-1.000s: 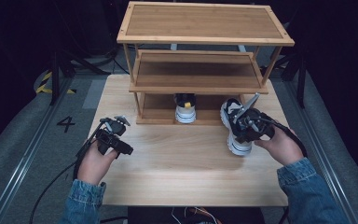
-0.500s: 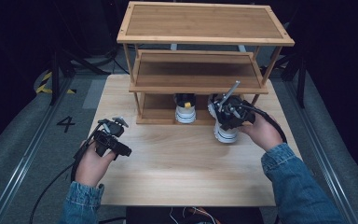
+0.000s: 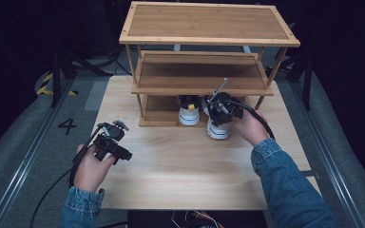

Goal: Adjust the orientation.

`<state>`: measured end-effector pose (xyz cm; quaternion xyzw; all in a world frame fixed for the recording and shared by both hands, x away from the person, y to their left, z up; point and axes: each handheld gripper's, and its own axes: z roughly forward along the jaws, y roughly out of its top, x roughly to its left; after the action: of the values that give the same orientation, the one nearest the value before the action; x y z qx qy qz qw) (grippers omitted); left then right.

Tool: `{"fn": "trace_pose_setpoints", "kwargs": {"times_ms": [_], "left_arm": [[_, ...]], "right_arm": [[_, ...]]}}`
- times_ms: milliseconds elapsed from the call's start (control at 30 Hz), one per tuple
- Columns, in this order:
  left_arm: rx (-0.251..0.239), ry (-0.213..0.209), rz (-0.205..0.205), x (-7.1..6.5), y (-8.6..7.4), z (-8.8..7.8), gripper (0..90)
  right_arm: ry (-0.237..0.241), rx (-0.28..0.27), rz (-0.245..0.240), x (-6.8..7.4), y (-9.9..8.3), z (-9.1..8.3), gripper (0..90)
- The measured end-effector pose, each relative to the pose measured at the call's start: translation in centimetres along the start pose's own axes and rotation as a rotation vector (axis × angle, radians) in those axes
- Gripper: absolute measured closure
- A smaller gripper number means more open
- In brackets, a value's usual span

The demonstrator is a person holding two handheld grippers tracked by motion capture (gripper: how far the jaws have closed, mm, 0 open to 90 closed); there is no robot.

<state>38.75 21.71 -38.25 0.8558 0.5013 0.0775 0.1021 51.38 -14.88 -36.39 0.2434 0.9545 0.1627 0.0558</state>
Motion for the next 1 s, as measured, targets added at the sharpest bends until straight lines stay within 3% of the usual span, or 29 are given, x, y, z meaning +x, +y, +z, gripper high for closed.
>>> {"fn": "trace_pose_setpoints", "kwargs": {"times_ms": [100, 167, 267, 333, 600, 700, 767, 800, 1000], "left_arm": [[0.002, 0.029, -0.014, -0.1, -0.1, 0.0, 15.3], [-0.001, 0.029, -0.020, -0.1, -0.2, 0.0, 19.8], [-0.004, 0.024, -0.021, -0.1, -0.3, 0.0, 16.4], [-0.004, 0.041, -0.021, -0.1, -0.3, 0.0, 18.0], [0.009, 0.038, -0.007, -0.4, -0.2, 0.1, 17.0], [0.009, 0.042, 0.013, -0.3, 0.0, 0.1, 17.0], [0.012, 0.037, 0.001, -0.4, 0.0, 0.2, 17.0], [0.012, 0.036, 0.008, -0.4, 0.1, 0.2, 17.0], [0.011, 0.033, 0.006, -0.5, 0.4, 0.3, 17.0]], "right_arm": [[-0.012, 0.003, -0.008, 0.0, 0.6, 0.8, 69.8], [-0.013, 0.007, 0.001, 0.0, 0.7, 1.0, 69.7], [-0.038, -0.015, -0.013, 0.0, 1.0, 1.3, 69.4], [-0.040, -0.014, -0.014, 0.0, 1.1, 1.3, 69.3], [-0.045, -0.053, -0.005, 0.0, 1.1, 1.6, 63.9], [-0.083, -0.066, -0.031, 0.2, 1.0, 1.7, 58.7], [-0.107, -0.081, -0.046, 0.4, 1.1, 1.7, 53.9], [-0.142, -0.090, -0.053, 0.7, 1.0, 1.5, 49.7], [-0.169, -0.165, -0.035, 1.1, 0.6, 0.1, 48.3]]}}
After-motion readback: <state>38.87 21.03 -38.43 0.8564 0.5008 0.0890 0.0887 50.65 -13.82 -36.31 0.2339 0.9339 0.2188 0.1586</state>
